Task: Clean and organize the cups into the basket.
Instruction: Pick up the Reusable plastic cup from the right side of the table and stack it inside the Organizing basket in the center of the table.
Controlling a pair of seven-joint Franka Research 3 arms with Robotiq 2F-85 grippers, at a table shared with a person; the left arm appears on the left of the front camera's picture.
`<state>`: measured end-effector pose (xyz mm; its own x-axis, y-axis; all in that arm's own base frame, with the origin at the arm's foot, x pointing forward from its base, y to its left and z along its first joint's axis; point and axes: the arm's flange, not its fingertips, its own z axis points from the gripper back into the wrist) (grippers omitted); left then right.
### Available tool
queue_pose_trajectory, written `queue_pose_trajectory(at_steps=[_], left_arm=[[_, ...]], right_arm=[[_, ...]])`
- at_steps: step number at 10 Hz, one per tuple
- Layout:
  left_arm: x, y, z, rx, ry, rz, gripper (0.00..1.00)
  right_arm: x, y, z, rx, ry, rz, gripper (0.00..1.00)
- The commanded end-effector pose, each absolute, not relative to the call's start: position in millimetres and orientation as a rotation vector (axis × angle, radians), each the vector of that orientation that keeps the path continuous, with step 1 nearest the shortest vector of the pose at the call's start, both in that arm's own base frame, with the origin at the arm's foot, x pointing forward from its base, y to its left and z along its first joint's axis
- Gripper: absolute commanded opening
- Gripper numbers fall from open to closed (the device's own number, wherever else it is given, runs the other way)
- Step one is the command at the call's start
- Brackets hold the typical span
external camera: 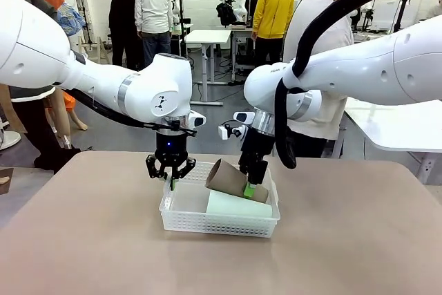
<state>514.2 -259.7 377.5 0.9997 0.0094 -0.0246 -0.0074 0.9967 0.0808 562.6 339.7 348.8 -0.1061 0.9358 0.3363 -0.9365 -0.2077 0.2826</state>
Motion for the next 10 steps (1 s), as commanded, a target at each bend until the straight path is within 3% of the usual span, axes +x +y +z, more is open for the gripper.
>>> queue_pose_trajectory(at_steps=[1,4,7,10], left_arm=[[514,-260,378,0.082,0.023,0.011,0.0],[514,-260,378,0.082,0.023,0.011,0.0],[514,-260,378,0.082,0.023,0.011,0.0],[514,-260,378,0.082,0.023,0.011,0.0]], right_arm=[[561,335,359,0.552,-0.02,1.725,1.0],[549,318,400,0.564,-0.144,1.736,1.0],[521,250,476,0.608,-0.35,1.66,1.0],[481,161,514,0.721,-0.575,1.603,1.0]])
